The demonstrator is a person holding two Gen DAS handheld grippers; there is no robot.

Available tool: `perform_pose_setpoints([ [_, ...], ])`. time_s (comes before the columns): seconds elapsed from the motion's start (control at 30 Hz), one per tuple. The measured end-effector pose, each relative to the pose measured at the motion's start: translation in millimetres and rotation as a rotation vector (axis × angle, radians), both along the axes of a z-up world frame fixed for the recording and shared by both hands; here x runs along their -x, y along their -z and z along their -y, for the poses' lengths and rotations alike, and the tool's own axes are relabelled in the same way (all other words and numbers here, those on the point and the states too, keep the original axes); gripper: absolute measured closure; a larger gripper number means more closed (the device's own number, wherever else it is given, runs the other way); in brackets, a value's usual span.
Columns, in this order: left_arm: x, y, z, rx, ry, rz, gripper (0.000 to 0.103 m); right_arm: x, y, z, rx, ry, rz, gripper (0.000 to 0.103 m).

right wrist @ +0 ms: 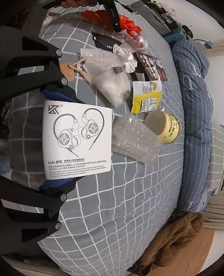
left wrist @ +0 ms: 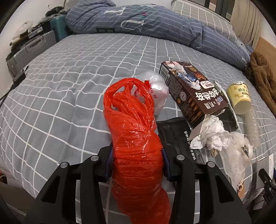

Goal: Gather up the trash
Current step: 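Grasp the red plastic bag with the left tool while the right tool grasps the white card, then carry the red bag and white card down toward the black trash bin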

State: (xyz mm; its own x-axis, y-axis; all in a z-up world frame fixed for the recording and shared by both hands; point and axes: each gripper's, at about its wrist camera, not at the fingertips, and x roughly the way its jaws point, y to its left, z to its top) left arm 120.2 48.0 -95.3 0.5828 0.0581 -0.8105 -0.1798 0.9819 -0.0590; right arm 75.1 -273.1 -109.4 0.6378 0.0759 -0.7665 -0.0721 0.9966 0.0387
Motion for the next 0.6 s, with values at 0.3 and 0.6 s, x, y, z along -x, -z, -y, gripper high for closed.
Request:
perform_pose_setpoints([
  [0.3, 13, -20, 3, -0.016, 0.010, 0.036, 0.059, 12, -19, -4, 0.009, -0.010, 0.030, 0.036],
  [0.6, 35, -34, 16, 0.005, 0.060, 0.067, 0.059, 24, -35, -11, 0.015, -0.029, 0.061, 0.036],
])
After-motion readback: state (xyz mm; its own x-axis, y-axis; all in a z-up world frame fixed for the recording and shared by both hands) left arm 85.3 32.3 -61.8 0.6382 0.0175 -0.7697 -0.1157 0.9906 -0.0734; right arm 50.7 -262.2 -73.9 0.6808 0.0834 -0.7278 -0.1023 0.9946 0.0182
